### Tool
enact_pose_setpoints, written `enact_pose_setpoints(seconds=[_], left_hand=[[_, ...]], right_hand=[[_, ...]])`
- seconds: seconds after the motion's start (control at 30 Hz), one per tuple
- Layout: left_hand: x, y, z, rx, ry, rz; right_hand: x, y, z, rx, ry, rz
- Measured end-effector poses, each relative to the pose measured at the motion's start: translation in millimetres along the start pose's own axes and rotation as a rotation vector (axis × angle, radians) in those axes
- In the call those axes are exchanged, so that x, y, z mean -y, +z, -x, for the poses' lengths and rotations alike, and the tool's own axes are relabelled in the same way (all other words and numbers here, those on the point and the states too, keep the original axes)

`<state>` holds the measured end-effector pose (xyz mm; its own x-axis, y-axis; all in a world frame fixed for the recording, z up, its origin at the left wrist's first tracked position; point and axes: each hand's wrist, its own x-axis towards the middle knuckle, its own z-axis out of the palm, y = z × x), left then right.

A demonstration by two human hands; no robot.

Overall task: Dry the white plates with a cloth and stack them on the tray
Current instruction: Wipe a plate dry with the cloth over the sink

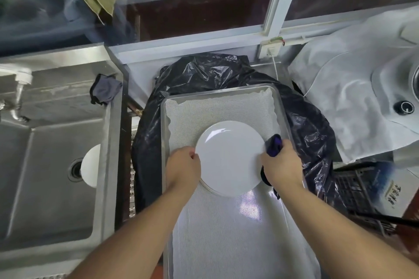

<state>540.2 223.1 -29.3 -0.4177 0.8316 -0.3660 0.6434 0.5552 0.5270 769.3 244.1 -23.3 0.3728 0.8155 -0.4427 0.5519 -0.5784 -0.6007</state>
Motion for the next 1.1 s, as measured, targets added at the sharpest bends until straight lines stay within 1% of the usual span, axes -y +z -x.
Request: enact_pose_setpoints(seconds=[0.1,0.27,0.4,0.53,0.7,0.8,0.93,1.1], left_hand=[[1.8,2.9,-0.5,-0.005,-0.031,0.017],[-0.8,-4.8,2.2,0.039,-0.05,0.029],[3.2,-20.2,18.8,0.075,-0.077,0.034],[15.3,-38.4,49.0,0.105,0.007,0.016],[43.7,-69.0,84.3,0.076,0.14,-0.162],[69.7,-93.6,107.7,0.045,0.161,-0.244],[121.0,-133.1,143.5,-0.001,0.125,-0.324],[220.5,-193.4,195.5,-0.081,0.115,-0.374]], right_hand=[[-2.4,0.3,-0.1,-0.001,-0.037,0.014],[-8.1,-12.4,-1.7,0.055,-0.053,0.007],[-16.6,-32.7,5.7,0.035,-0.097,0.039],[-17.2,-55.4,20.0,0.01,-0.188,0.09],[-5.5,-63.9,54.2,0.012,-0.344,0.27],[7.2,-52.1,84.6,0.037,-0.472,0.4],[33.2,-17.4,143.9,0.08,-0.645,0.56],[69.2,52.6,246.2,0.187,-0.815,0.641]])
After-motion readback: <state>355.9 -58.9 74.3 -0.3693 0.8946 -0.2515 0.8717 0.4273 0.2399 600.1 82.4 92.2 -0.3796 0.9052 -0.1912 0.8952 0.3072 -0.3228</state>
